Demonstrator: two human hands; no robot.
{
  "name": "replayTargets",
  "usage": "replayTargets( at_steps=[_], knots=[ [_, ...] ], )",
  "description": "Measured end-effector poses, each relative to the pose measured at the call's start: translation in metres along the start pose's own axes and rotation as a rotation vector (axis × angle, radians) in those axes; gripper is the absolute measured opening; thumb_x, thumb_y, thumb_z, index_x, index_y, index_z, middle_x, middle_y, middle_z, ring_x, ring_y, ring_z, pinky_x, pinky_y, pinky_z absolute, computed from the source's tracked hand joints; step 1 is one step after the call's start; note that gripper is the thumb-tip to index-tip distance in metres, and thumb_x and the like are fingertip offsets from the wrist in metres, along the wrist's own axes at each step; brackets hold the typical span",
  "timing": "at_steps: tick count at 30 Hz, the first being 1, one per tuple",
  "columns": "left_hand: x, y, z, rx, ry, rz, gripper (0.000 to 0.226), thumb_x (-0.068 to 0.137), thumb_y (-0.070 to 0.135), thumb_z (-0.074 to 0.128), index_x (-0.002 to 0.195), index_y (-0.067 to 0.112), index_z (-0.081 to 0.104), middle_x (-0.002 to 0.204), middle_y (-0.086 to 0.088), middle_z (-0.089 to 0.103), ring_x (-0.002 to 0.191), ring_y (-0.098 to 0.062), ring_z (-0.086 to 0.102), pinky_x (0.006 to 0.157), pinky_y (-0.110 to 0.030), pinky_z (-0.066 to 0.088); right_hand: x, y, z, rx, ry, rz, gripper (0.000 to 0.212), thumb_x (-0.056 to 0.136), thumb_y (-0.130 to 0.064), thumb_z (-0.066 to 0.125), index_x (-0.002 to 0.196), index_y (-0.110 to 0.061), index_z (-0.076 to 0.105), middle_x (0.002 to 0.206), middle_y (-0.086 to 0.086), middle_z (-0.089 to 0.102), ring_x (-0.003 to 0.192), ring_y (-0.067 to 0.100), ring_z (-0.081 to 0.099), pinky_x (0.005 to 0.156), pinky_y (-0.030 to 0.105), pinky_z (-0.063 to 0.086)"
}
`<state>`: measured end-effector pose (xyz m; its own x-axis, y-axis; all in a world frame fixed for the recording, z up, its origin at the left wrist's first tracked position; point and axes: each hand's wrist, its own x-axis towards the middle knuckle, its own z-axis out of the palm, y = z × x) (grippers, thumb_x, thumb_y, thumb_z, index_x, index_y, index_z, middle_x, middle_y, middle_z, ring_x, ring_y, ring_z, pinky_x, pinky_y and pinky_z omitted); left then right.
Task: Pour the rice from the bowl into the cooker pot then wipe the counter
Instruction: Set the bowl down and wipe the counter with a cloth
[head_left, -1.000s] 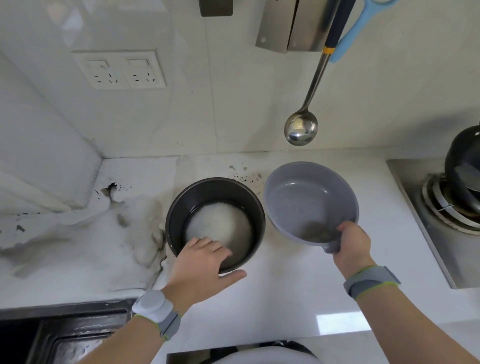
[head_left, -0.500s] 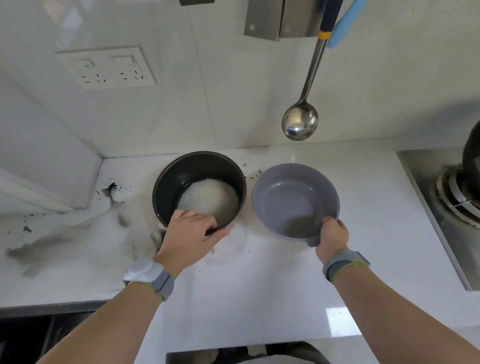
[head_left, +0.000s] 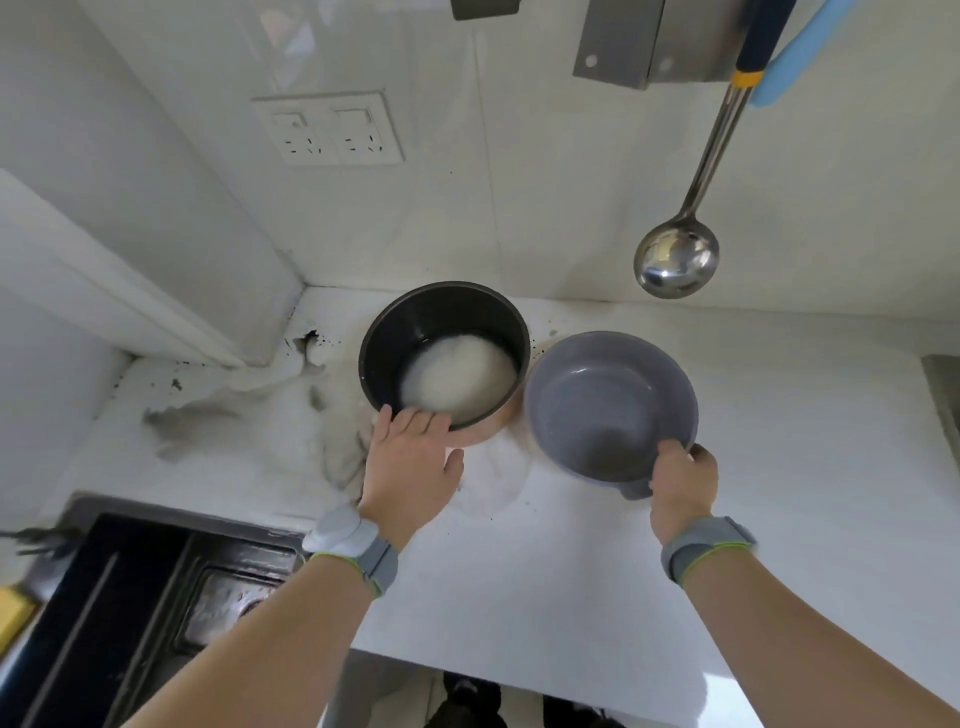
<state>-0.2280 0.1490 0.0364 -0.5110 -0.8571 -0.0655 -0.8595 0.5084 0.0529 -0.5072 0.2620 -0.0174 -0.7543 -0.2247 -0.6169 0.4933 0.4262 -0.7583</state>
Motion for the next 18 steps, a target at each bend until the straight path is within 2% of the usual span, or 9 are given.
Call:
replayTargets(
  at_steps=[2,5,9,13,16,18],
  knots=[
    [-0.005,0.006,-0.004,0.005,-0.029,-0.024,0.048,0.093,0.036,0.059,0.137,0.018,0.059,0.128,-0.001,0.066,0.129,-0.027,0.054,0.124,-0.052,0.022,-0.009,-0.004,-0.005,-0.124,0.043,-0.052,0.067,0.087,-0.028,0.054,0.152,-0.013,0.046,0.138,0.019,0.060,0.111,0.040,0.064,0.103,0.053,0.052],
    [-0.010,0.008,-0.010,0.024,0.016,-0.004,0.047,0.089,0.030,0.062,0.133,0.017,0.061,0.122,-0.003,0.069,0.122,-0.029,0.059,0.123,-0.055,0.027,-0.030,-0.013,-0.010,-0.176,0.073,-0.167,0.067,0.094,-0.019,0.054,0.159,-0.011,0.039,0.158,0.022,0.044,0.133,0.047,0.054,0.112,0.057,0.046],
    [-0.022,0.003,-0.016,0.058,0.056,0.088,0.051,0.086,0.025,0.064,0.136,0.014,0.061,0.129,-0.003,0.068,0.123,-0.029,0.060,0.124,-0.057,0.026,-0.065,-0.026,-0.010,-0.235,0.044,-0.319,0.058,0.094,-0.011,0.055,0.152,-0.009,0.049,0.153,0.021,0.046,0.133,0.046,0.052,0.112,0.056,0.043],
    [-0.036,-0.003,-0.026,0.060,0.124,0.203,0.048,0.086,0.025,0.057,0.131,0.011,0.064,0.126,-0.005,0.069,0.117,-0.031,0.062,0.119,-0.055,0.033,-0.112,-0.027,0.010,-0.312,-0.087,-0.465,0.052,0.096,-0.008,0.057,0.147,-0.010,0.055,0.149,0.017,0.049,0.126,0.035,0.053,0.117,0.051,0.038],
    [-0.067,-0.026,-0.030,0.006,0.151,0.170,0.041,0.085,0.024,0.058,0.124,0.012,0.065,0.114,-0.004,0.070,0.113,-0.032,0.062,0.120,-0.051,0.032,-0.156,-0.008,0.039,-0.349,-0.235,-0.514,0.046,0.097,-0.007,0.056,0.143,-0.010,0.059,0.142,0.014,0.052,0.117,0.025,0.051,0.115,0.038,0.037],
    [-0.088,-0.038,-0.027,-0.077,0.110,0.081,0.044,0.090,0.026,0.057,0.132,0.018,0.062,0.118,-0.001,0.069,0.116,-0.029,0.060,0.121,-0.048,0.028,-0.176,0.004,0.052,-0.383,-0.315,-0.511,0.043,0.098,-0.008,0.055,0.141,-0.012,0.060,0.140,0.010,0.057,0.119,0.024,0.056,0.114,0.040,0.041]
  ],
)
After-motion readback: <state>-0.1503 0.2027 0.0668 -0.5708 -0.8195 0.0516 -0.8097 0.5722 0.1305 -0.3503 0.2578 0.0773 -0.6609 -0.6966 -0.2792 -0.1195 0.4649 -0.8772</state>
